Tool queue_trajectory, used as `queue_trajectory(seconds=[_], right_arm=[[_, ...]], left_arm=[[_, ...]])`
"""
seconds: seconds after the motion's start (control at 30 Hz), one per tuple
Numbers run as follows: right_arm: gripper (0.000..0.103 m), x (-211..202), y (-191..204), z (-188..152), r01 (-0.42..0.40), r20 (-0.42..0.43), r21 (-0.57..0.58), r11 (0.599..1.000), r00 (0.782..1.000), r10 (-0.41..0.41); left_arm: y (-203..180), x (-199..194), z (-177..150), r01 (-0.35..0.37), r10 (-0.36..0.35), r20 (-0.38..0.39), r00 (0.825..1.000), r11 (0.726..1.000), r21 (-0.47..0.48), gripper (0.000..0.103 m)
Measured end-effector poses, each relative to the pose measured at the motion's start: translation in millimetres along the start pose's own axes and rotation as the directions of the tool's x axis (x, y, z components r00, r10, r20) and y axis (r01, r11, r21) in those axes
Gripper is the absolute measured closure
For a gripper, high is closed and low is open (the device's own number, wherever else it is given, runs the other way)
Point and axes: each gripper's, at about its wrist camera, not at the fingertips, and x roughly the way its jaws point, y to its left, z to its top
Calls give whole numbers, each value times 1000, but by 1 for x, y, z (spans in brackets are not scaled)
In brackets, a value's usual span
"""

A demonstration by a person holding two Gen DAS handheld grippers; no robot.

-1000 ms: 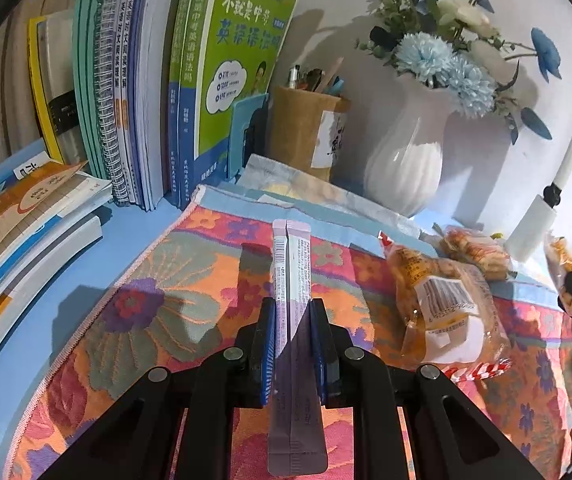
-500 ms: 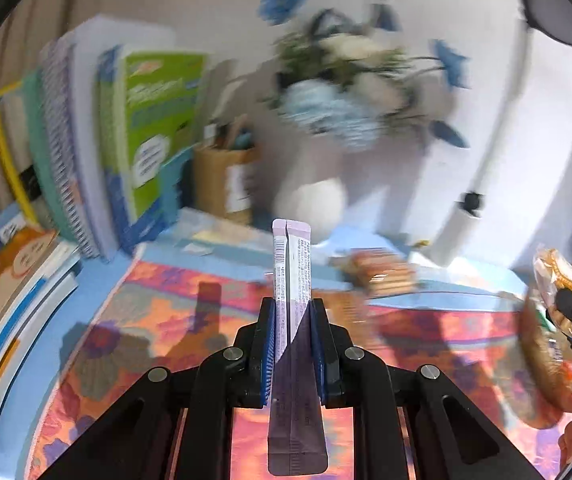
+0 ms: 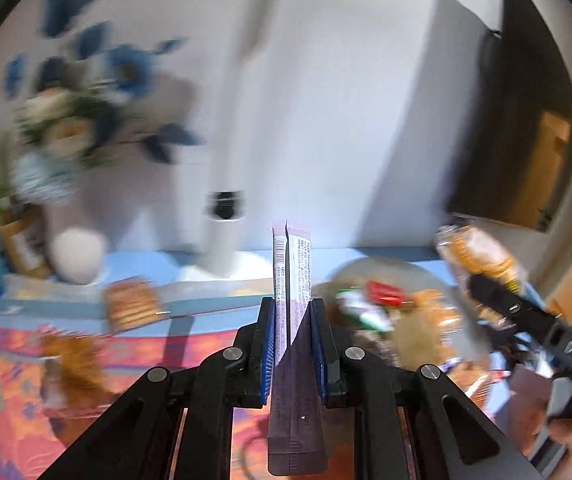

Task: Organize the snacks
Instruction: 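Carry the cracker bag and striped bag over the amber bowl and open both tools, then move both open tools back to the last bags on the cloth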

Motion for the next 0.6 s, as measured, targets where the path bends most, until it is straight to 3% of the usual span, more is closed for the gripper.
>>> queue_trajectory(seconds=[0.27, 0.3, 0.33, 0.4, 0.47, 0.6], right_arm=[[46, -1, -47, 3, 129, -45, 45, 991, 991, -127], [44, 3, -50, 1, 143, -67, 36, 989, 988, -140], [41, 8, -52, 0, 151, -87, 26, 988, 985, -148], [5, 14, -55, -2, 199, -103, 20, 980, 975, -196], [0, 13, -53, -1, 237, -84, 25, 971, 969, -235], [0, 12, -46, 3, 193, -64, 64, 979, 980, -189]], left_arm=[[-61, 46, 4, 96, -90, -92, 992, 994, 59, 87], [-66, 54, 3, 78, -69, -116, 991, 994, 78, 76], [-68, 62, 2, 55, -41, -139, 989, 994, 94, 48], [-67, 72, 1, 12, 6, -155, 988, 993, 117, 13], [-63, 72, -1, -9, 26, -127, 992, 991, 131, 12], [-49, 74, -3, -55, 76, -140, 987, 988, 146, 12]])
